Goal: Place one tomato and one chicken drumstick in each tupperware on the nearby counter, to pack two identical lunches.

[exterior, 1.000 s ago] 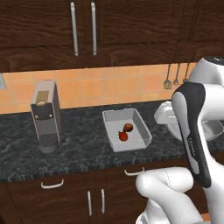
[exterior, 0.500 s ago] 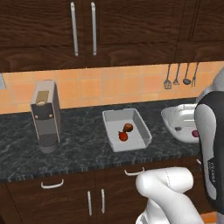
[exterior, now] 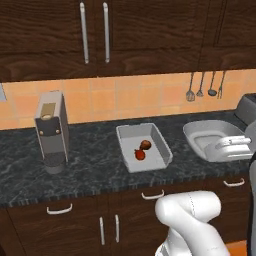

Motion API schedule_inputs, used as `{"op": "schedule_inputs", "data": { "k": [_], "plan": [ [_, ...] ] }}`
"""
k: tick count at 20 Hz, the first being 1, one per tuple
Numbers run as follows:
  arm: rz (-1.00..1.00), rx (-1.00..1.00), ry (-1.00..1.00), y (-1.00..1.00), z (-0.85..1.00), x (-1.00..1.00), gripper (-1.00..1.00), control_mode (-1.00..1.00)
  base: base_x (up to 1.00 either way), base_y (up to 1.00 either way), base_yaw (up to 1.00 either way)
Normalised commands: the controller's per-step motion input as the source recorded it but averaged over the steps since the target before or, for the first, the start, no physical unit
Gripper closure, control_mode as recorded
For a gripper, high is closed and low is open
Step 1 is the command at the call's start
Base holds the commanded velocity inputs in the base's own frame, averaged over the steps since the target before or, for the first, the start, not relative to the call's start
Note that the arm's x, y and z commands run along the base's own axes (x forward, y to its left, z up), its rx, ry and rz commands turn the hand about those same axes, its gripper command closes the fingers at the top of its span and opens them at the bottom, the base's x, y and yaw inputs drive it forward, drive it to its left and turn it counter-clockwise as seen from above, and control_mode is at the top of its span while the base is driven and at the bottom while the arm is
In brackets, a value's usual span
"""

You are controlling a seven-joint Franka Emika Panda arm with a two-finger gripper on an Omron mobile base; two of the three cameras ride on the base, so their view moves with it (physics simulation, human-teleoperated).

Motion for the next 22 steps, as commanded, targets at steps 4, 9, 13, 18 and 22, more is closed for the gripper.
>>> {"op": "schedule_inputs", "data": {
  "k": [4, 9, 13, 18, 22],
  "plan": [
    [0.00, 0.00, 0.00, 0.00, 0.00, 0.00, -1.00, 1.00, -0.58, -0.02, -0.07],
    [0.00, 0.00, 0.00, 0.00, 0.00, 0.00, -1.00, 1.00, -0.24, -0.32, -0.02],
    [0.00, 0.00, 0.00, 0.00, 0.00, 0.00, -1.00, 1.00, 0.12, -0.90, 0.00],
    [0.00, 0.00, 0.00, 0.00, 0.00, 0.00, -1.00, 1.00, 0.02, -1.00, 0.00],
    [0.00, 0.00, 0.00, 0.00, 0.00, 0.00, -1.00, 1.00, -0.09, -1.00, 0.00]
  ]
}}
